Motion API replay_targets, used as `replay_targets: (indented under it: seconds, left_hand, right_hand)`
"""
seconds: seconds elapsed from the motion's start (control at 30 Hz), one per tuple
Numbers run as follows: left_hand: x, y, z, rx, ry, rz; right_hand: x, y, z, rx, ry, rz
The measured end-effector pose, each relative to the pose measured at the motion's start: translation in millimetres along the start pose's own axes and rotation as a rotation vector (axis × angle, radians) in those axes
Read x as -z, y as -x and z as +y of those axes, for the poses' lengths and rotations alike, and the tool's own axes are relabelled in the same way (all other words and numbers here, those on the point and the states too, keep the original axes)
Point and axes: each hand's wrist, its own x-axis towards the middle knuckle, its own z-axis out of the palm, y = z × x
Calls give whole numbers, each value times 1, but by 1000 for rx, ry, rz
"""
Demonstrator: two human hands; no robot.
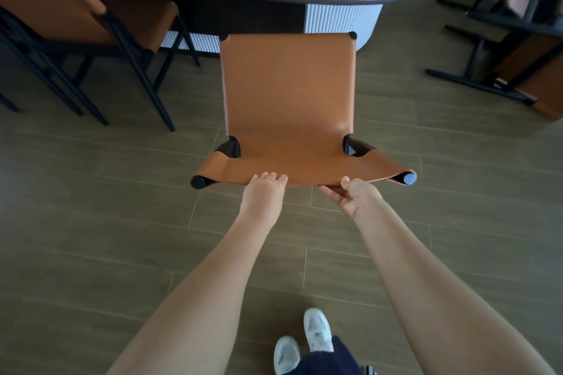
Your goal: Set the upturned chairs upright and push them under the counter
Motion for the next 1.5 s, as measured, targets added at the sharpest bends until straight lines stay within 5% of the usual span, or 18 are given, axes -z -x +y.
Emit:
replay_targets:
  seconds: [0.87, 1.5]
  left_hand:
    - [106, -198, -31, 31, -85, -21]
    - [140, -293, -61, -26, -85, -16]
  right_hand:
    - [-140, -72, -170, 3, 248, -120]
    - [-209, -113, -237, -17, 224, -7]
